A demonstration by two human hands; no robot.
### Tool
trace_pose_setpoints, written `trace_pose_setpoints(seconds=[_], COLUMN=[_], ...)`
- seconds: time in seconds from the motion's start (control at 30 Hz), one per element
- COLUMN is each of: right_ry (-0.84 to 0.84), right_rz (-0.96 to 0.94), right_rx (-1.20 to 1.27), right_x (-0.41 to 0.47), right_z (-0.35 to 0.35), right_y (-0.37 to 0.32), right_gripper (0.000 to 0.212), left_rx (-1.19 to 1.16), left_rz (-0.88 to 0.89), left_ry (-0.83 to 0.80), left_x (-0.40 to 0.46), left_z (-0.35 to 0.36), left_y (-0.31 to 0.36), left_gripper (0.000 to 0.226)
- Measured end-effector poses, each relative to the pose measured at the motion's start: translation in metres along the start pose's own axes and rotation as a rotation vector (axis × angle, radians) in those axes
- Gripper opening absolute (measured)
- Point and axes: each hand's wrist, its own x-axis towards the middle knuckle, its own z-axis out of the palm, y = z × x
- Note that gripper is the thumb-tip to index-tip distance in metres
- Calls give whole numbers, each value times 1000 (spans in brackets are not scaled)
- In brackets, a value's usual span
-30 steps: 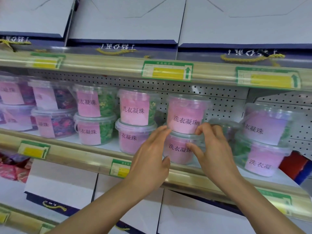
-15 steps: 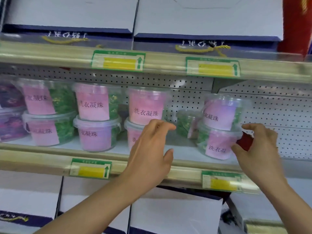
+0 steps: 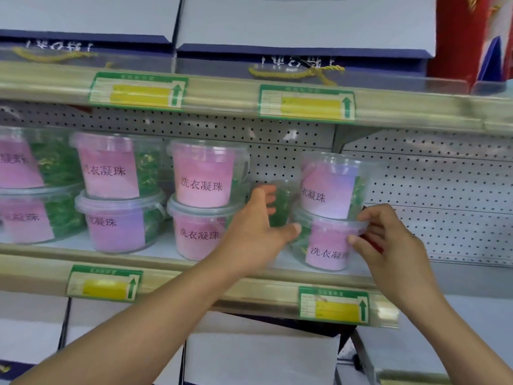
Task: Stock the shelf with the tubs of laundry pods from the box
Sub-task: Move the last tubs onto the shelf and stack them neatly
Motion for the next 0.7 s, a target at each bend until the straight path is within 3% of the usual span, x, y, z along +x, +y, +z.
trace_pose_setpoints(seconds=[0.13,0.27,0.43,0.7], right_ry=[-57,-28,-97,-213], right_rz=[138,145,124,110], right_rx=[240,316,308,338], right_x=[6,19,31,38], right_z=[-4,-12,-17,-16], right_y=[-3,-12,-17,3], right_gripper=[44,34,20,31], left_rx=[-258,-254,-204,-83], left_rz=[-134,-153,-35,74], left_ry=[-63,-81,-7,90], left_x=[32,48,45,33], left_z=[7,10,16,19], left_y=[15,22,23,17], left_gripper=[77,70,51,44])
